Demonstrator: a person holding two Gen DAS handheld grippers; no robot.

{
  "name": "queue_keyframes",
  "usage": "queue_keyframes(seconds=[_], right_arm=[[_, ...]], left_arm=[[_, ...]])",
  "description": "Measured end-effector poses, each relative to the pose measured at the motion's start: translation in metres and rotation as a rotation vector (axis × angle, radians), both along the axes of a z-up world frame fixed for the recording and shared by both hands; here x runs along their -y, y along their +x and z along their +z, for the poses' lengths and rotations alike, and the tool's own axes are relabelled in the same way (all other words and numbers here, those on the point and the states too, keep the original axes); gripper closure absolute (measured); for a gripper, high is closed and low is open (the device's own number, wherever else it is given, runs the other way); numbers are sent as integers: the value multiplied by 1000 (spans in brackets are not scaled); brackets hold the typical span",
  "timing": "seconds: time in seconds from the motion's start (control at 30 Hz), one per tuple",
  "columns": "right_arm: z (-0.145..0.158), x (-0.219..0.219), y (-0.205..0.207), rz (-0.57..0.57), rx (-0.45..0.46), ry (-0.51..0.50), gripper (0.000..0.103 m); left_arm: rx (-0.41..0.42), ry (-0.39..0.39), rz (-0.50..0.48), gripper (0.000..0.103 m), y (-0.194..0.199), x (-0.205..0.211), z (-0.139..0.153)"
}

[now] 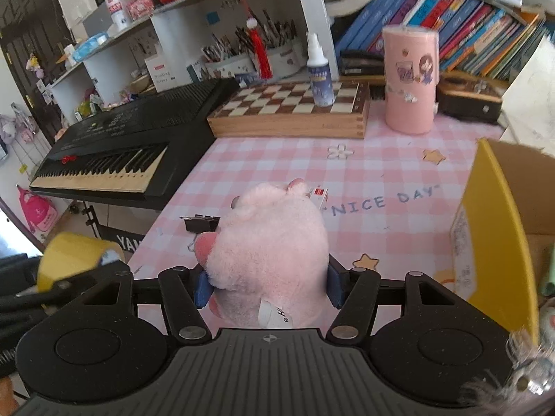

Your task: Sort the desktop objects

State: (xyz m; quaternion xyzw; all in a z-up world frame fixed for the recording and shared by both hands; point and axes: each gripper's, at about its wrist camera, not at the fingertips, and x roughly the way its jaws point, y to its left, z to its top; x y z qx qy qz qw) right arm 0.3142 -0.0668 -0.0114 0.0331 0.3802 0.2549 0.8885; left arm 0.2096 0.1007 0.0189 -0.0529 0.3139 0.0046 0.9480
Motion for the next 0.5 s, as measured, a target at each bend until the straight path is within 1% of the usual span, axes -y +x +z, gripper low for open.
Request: queue_keyframes(seconds=[0.1, 0.2, 0.5], right_arm=[[11, 7, -18, -17, 41, -4, 45], [19, 14, -39, -35, 75, -12, 45], [22, 16, -95, -81, 74, -18, 45]], left_arm=[[22, -31, -2, 69, -15, -4, 7], [32, -44, -9, 69, -27, -6, 10], [47, -58, -67, 69, -66, -7, 11]])
